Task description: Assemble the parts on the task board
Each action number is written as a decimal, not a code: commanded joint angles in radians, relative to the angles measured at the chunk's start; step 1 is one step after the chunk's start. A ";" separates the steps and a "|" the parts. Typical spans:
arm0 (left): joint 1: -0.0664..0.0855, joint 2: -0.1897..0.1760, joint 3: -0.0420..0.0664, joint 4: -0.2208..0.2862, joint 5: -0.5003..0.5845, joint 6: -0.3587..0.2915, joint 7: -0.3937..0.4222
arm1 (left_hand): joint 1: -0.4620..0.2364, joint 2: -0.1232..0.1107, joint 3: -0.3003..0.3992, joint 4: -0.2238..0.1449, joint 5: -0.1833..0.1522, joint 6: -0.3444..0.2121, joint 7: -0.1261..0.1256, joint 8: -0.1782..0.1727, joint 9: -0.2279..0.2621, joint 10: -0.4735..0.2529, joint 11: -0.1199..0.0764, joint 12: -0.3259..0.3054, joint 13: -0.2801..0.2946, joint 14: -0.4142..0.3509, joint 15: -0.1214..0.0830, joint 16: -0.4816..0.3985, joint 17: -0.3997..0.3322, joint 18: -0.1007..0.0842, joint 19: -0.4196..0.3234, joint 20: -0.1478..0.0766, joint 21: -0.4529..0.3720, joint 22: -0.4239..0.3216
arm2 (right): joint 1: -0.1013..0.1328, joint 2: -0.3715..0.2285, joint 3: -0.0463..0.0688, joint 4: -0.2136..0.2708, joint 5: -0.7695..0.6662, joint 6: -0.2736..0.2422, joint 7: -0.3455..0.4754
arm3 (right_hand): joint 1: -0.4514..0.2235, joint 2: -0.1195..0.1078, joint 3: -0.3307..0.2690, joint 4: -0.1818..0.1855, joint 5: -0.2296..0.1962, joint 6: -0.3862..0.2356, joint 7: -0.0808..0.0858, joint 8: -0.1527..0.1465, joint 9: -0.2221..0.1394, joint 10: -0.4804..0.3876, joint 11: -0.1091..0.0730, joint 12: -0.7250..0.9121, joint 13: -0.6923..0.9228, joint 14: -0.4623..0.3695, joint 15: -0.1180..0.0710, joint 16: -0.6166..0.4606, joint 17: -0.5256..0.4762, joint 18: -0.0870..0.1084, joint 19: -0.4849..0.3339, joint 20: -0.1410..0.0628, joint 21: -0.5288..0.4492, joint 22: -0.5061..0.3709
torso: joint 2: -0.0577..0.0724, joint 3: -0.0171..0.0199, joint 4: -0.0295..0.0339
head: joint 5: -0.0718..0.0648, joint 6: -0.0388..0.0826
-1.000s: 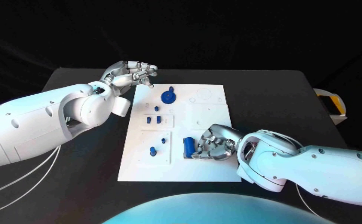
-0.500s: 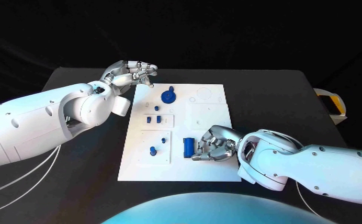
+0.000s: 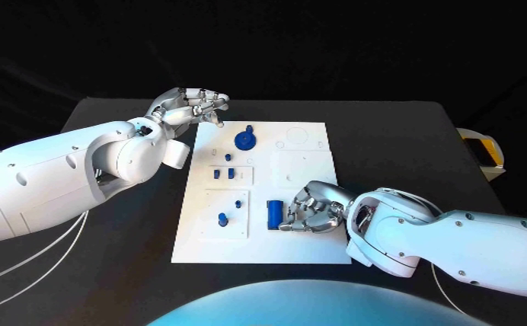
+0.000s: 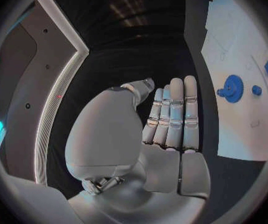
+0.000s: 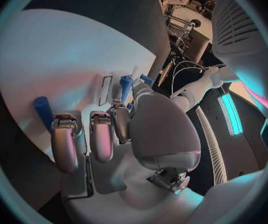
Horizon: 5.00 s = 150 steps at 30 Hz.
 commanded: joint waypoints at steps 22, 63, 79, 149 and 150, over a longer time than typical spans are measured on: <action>0.000 0.006 0.000 -0.001 0.002 0.012 0.010 | -0.001 0.003 -0.005 0.000 0.000 -0.006 0.000 -0.004 0.000 -0.006 0.001 0.004 -0.001 -0.009 0.002 -0.005 -0.001 0.004 0.002 0.004 -0.004 -0.002 | 0.045 -0.239 -0.001 0.047 -0.158 -0.090 -0.001 | 0.084 -0.016 0.024 -0.020 0.020 -0.056 0.025 -0.045 -0.025 -0.037 0.026 -0.069 0.028 0.075 0.014 -0.019 0.125 -0.001 0.083 0.012 -0.052 0.245 | -0.001 -0.0004 -0.0026 | -0.019 0.012; 0.000 -0.001 -0.001 0.002 0.002 0.015 0.009 | -0.001 0.003 -0.005 0.000 0.000 -0.006 0.000 -0.004 0.000 -0.006 0.001 0.004 -0.001 -0.009 0.002 -0.005 -0.001 0.004 0.002 0.004 -0.004 -0.002 | -0.077 -0.134 -0.004 0.000 -0.408 -0.032 -0.170 | 0.218 -0.005 0.136 -0.069 -0.004 -0.012 0.011 -0.066 -0.051 -0.041 0.013 -0.083 0.019 0.076 0.004 -0.023 0.125 -0.002 0.086 0.005 -0.047 0.247 | 0.000 -0.0014 0.0007 | -0.015 0.010; 0.000 0.000 -0.001 0.001 0.002 0.014 0.008 | -0.003 0.003 -0.006 0.001 0.000 -0.005 -0.001 -0.004 0.000 -0.007 0.001 0.006 -0.001 -0.009 0.002 -0.005 -0.001 0.004 0.003 0.004 -0.006 -0.003 | -0.069 -0.142 -0.002 0.043 -0.331 -0.120 -0.152 | 0.043 -0.042 0.559 -0.203 0.092 -0.037 0.009 -0.012 0.022 -0.018 0.010 -0.072 0.025 0.081 0.001 -0.014 0.148 -0.009 0.096 0.002 -0.018 0.256 | 0.000 -0.0008 0.0003 | -0.015 0.011; 0.000 -0.001 -0.001 0.004 0.002 0.016 0.005 | -0.001 0.003 -0.005 0.001 0.001 -0.005 0.000 -0.005 0.000 -0.007 0.001 0.006 -0.002 -0.010 0.002 -0.004 -0.001 0.004 0.004 0.004 -0.008 -0.003 | -0.048 -0.005 -0.001 0.005 -0.076 -0.090 -0.110 | -0.259 -0.071 0.352 -0.046 0.139 0.016 -0.003 -0.007 0.014 0.012 0.002 -0.001 0.081 0.087 -0.005 -0.001 0.177 -0.013 0.103 -0.005 0.003 0.262 | 0.000 -0.0004 0.0003 | -0.017 0.003; 0.000 -0.001 -0.001 0.004 0.002 0.016 0.005 | -0.002 0.003 -0.006 0.002 0.001 -0.005 0.000 -0.005 0.000 -0.008 0.001 0.006 -0.002 -0.010 0.002 -0.004 -0.002 0.004 0.004 0.004 -0.009 -0.004 | -0.048 -0.005 -0.001 0.005 -0.077 -0.091 -0.109 | -0.260 -0.074 0.346 -0.044 0.137 0.016 -0.003 -0.007 0.013 0.012 0.002 -0.002 0.081 0.087 -0.005 -0.001 0.177 -0.013 0.103 -0.005 0.003 0.262 | 0.000 -0.0001 0.0002 | -0.017 0.003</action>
